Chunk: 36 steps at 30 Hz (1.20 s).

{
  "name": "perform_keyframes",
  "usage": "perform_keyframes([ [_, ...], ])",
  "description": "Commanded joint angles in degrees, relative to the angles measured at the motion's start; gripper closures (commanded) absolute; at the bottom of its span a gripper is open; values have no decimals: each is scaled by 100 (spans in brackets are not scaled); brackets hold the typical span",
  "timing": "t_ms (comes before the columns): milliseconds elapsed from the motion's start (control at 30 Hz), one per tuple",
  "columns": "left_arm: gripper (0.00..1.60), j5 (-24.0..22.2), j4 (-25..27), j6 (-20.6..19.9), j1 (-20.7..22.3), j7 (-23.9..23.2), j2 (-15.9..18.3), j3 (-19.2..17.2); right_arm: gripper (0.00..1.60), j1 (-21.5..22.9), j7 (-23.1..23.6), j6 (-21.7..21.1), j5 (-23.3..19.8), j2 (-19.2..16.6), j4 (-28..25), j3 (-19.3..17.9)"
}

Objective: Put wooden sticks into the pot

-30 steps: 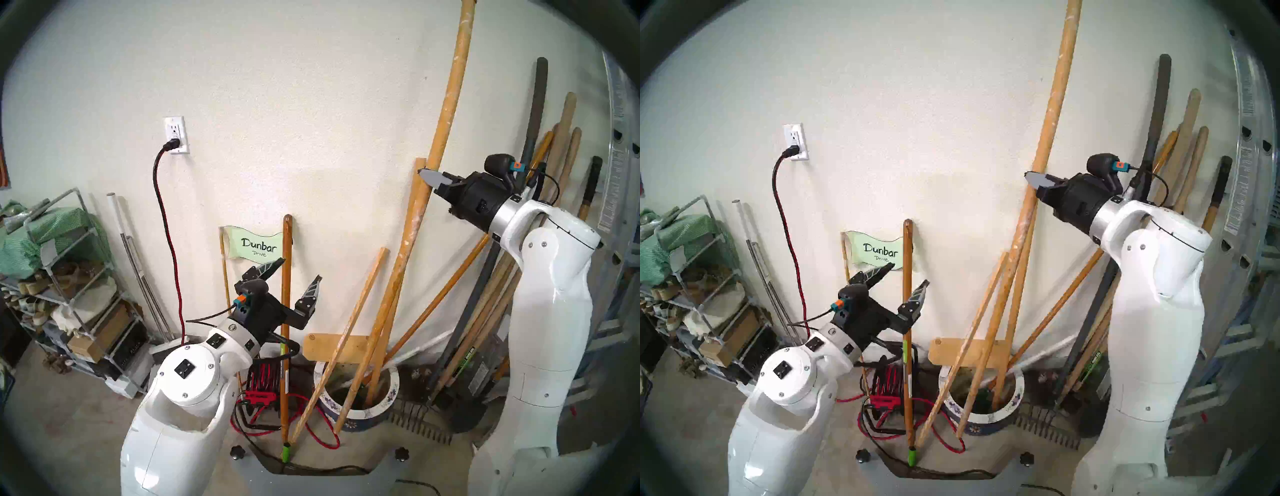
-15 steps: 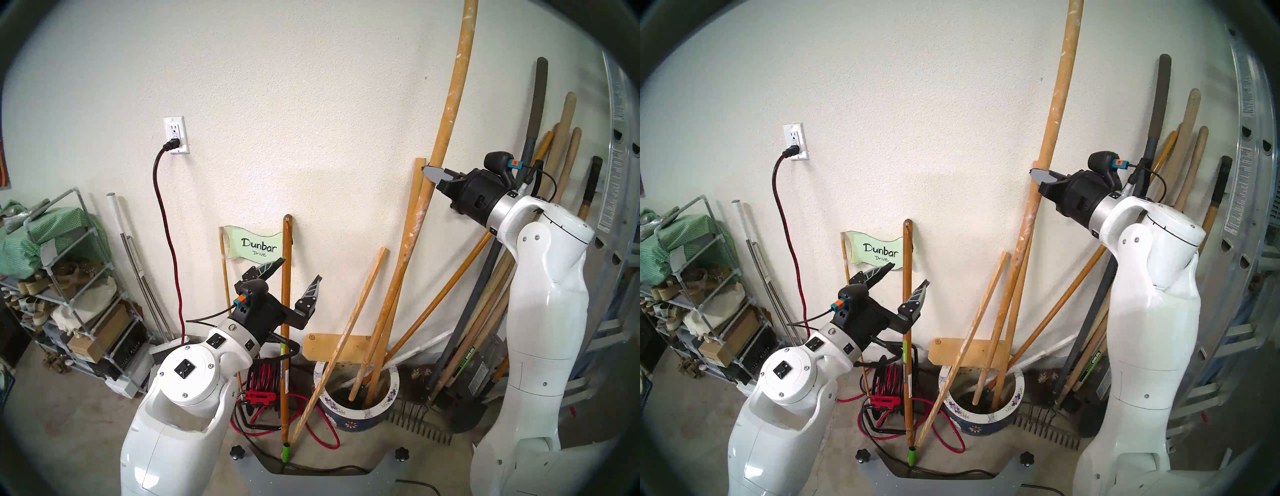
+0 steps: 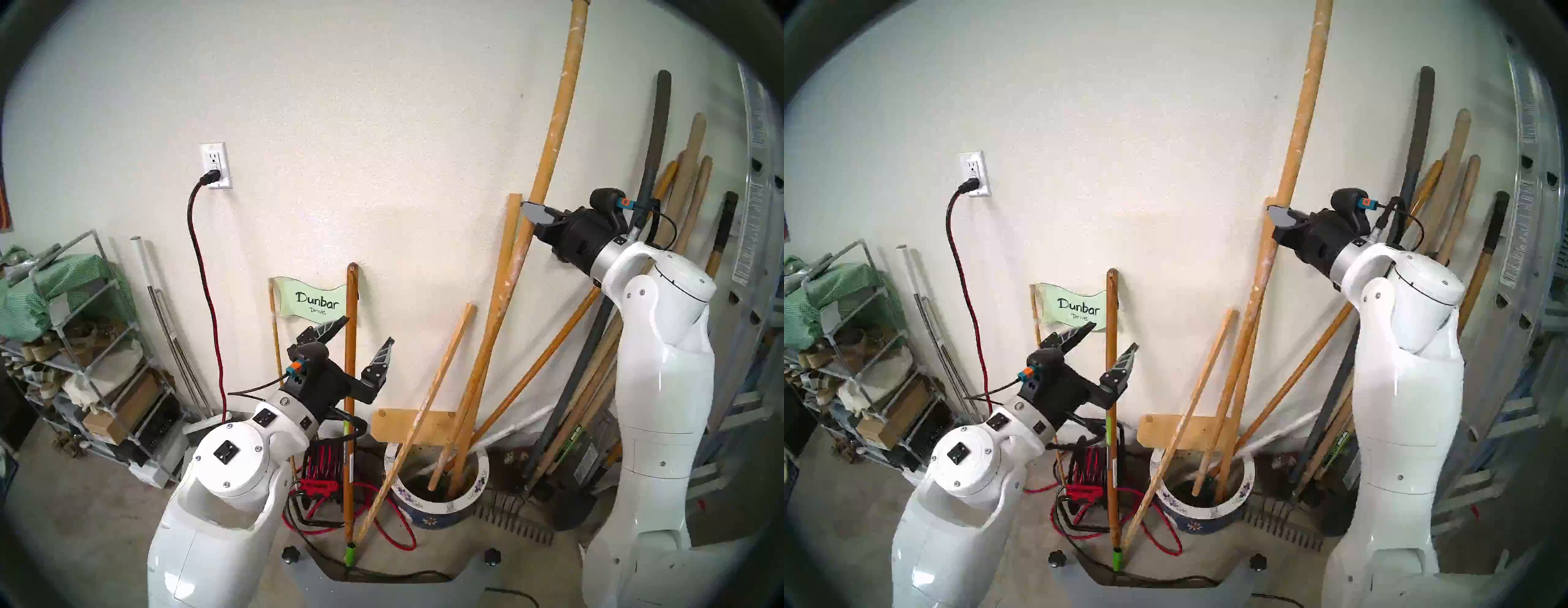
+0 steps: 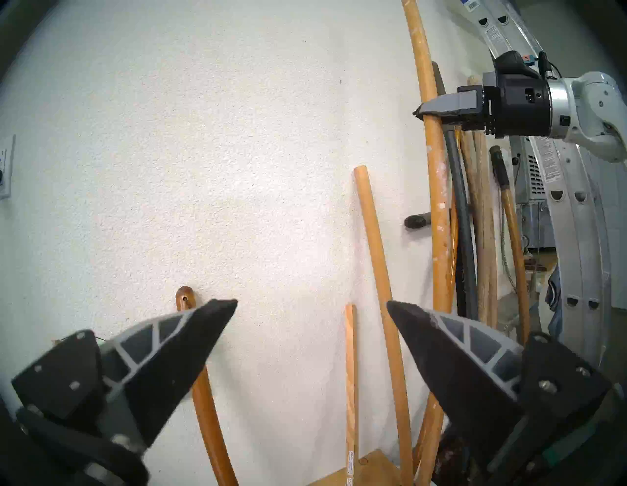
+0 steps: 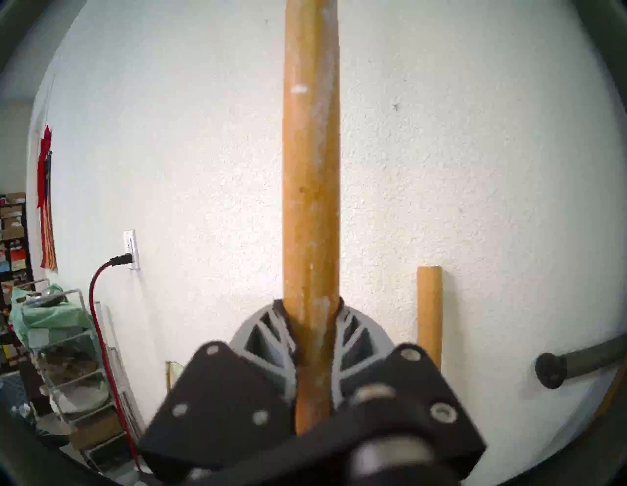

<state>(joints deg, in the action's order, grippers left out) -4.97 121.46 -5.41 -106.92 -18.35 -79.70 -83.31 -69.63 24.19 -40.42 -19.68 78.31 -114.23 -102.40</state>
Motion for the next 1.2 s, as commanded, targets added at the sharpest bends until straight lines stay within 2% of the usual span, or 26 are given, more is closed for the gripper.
perform_keyframes([
  [0, 0, 0, 1, 0, 0, 1, -1, -2, 160, -18, -24, 269, 72, 32, -9, 5],
  [133, 0, 0, 1, 0, 0, 1, -1, -2, 160, -169, -83, 570, 335, 36, 143, 38],
  [1167, 0, 0, 1, 0, 0, 1, -1, -2, 160, -539, -190, 1080, 737, 115, 613, 198],
])
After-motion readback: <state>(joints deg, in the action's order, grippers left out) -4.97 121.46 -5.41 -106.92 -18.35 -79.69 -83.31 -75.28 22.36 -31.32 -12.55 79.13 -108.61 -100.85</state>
